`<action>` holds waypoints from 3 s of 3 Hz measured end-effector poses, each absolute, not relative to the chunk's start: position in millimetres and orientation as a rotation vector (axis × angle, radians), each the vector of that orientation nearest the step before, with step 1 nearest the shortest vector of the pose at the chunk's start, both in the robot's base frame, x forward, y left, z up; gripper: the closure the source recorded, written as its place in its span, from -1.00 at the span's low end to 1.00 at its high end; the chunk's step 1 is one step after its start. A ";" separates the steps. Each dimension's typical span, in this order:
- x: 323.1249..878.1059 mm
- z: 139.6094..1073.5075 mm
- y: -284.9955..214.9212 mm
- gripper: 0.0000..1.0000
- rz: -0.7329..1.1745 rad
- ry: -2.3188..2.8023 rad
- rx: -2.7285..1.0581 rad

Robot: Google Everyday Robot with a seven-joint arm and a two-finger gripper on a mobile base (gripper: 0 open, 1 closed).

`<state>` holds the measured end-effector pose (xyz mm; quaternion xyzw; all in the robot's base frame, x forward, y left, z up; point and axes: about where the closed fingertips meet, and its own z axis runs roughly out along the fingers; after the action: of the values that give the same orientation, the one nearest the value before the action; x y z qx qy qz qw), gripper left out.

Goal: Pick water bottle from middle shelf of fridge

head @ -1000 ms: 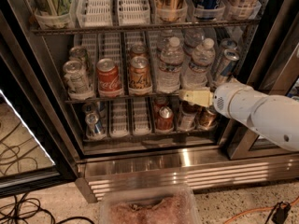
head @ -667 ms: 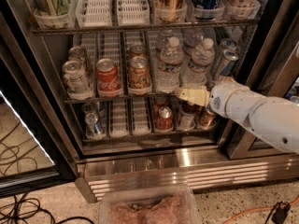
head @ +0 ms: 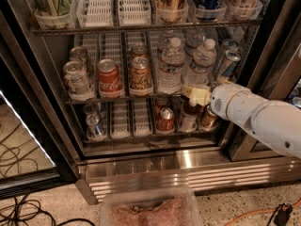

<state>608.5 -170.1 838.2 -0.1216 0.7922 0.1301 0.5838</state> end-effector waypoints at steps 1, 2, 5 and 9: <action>609.3 838.4 -170.9 -0.62 0.296 1.848 -0.282; 614.0 843.1 -173.6 -0.64 0.259 1.841 -0.295; 619.1 840.4 -176.6 -0.58 0.177 1.831 -0.284; 629.5 832.8 -174.4 -0.56 0.012 1.636 -0.178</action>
Offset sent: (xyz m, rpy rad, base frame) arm 0.0125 -0.0100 0.0109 -0.0767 -0.0322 -0.0352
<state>629.5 -174.4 832.8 -0.0794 0.7287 0.0054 0.6802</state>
